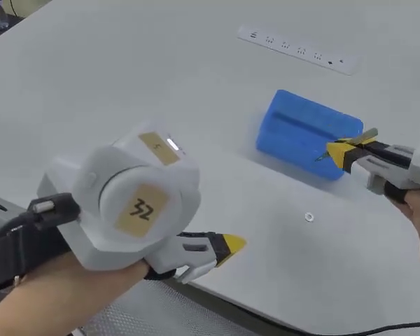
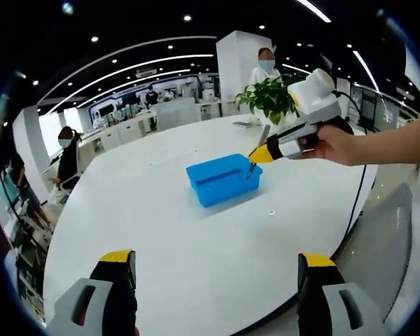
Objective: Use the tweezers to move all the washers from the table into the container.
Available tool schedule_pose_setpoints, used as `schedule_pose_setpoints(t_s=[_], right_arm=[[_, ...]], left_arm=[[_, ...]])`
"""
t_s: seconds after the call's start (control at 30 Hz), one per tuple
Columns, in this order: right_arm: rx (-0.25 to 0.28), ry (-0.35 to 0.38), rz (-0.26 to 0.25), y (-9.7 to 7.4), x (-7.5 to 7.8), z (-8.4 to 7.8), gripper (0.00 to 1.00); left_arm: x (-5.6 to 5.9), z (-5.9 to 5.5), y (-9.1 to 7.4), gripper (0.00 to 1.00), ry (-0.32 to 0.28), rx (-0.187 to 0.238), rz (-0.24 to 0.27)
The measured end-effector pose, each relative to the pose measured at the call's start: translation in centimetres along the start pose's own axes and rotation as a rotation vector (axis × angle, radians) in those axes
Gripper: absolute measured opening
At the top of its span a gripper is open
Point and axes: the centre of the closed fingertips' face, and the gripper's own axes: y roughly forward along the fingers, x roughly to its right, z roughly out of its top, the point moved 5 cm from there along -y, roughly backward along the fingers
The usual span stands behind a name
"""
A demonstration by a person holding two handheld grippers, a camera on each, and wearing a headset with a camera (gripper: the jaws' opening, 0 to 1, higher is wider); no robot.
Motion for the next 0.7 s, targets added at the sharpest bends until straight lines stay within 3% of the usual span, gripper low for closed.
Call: schedule_pose_setpoints(t_s=[0.5, 0.7], right_arm=[[-0.130, 0.044, 0.018, -0.3, -1.1, -5.3, 0.04], [-0.150, 0.049, 0.016, -0.5, -1.3, -6.2, 0.04]], left_arm=[[0.1, -0.1, -0.1, 0.98, 0.005, 0.001, -0.004], [0.0, -0.2, -0.1, 0.98, 0.005, -0.002, -0.002]])
